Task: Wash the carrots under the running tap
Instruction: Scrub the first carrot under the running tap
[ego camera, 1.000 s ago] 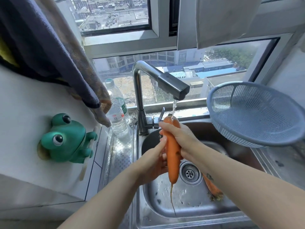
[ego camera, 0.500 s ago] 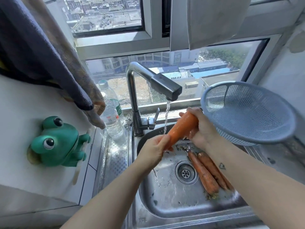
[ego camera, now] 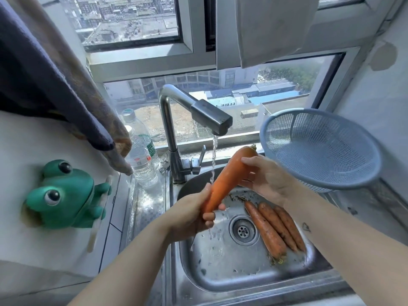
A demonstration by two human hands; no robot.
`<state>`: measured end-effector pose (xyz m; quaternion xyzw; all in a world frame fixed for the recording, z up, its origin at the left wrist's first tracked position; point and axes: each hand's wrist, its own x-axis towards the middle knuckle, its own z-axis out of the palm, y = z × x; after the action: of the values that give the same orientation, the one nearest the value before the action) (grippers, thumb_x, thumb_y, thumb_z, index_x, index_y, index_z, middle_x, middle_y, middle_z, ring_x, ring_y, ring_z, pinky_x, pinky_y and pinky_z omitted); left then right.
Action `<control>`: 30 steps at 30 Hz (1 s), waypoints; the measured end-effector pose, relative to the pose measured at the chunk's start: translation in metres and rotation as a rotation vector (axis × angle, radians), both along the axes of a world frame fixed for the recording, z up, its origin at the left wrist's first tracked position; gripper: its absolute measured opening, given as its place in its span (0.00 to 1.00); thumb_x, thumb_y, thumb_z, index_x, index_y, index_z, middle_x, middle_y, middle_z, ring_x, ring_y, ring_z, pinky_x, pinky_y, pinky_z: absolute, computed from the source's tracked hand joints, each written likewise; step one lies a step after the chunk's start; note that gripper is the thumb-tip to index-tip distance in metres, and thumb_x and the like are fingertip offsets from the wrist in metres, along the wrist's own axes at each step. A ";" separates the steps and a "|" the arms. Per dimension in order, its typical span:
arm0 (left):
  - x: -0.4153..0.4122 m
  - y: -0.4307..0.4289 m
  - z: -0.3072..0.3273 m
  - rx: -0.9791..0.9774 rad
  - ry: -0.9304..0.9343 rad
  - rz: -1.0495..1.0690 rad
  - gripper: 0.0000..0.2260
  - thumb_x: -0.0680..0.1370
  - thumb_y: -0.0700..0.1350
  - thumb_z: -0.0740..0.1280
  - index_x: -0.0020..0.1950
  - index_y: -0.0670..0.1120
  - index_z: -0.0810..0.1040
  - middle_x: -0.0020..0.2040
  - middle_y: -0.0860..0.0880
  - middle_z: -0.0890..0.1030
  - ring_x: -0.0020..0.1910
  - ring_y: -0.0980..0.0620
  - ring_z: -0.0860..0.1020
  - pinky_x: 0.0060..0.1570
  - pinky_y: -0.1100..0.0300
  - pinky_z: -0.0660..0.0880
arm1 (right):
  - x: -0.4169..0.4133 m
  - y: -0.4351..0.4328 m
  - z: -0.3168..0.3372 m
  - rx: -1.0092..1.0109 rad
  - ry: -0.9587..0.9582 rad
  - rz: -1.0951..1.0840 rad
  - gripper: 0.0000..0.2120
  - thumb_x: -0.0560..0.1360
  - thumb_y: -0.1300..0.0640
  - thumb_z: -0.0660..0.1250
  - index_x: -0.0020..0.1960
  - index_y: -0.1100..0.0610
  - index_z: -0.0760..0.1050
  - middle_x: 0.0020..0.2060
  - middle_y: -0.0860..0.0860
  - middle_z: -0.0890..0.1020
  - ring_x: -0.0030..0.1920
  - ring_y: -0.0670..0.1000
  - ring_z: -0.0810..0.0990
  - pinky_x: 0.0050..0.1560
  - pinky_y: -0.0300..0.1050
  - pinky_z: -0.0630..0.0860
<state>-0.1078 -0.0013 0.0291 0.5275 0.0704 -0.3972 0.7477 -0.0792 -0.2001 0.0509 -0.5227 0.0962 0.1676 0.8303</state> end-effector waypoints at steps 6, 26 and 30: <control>-0.006 0.015 -0.001 0.032 0.047 0.030 0.19 0.80 0.56 0.58 0.58 0.41 0.73 0.39 0.47 0.78 0.30 0.55 0.70 0.30 0.62 0.74 | 0.007 0.034 -0.003 0.186 0.084 -0.007 0.15 0.72 0.63 0.64 0.58 0.62 0.69 0.49 0.60 0.75 0.54 0.59 0.73 0.61 0.54 0.71; -0.015 0.013 -0.011 0.087 -0.112 -0.153 0.21 0.71 0.47 0.73 0.63 0.49 0.76 0.54 0.45 0.75 0.55 0.47 0.77 0.58 0.49 0.76 | -0.005 0.021 0.006 -0.086 0.049 0.137 0.20 0.79 0.50 0.61 0.64 0.64 0.72 0.55 0.62 0.78 0.55 0.59 0.78 0.60 0.59 0.75; -0.012 0.012 -0.010 -0.071 -0.007 -0.140 0.21 0.71 0.49 0.72 0.64 0.49 0.77 0.55 0.45 0.78 0.50 0.47 0.80 0.55 0.48 0.77 | -0.008 0.010 0.005 -0.259 -0.026 0.187 0.16 0.81 0.52 0.59 0.66 0.55 0.69 0.59 0.58 0.77 0.56 0.57 0.80 0.50 0.51 0.81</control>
<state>-0.1197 0.0106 0.0189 0.5057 0.0167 -0.4491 0.7364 -0.0874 -0.1900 0.0563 -0.6341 0.0574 0.2235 0.7380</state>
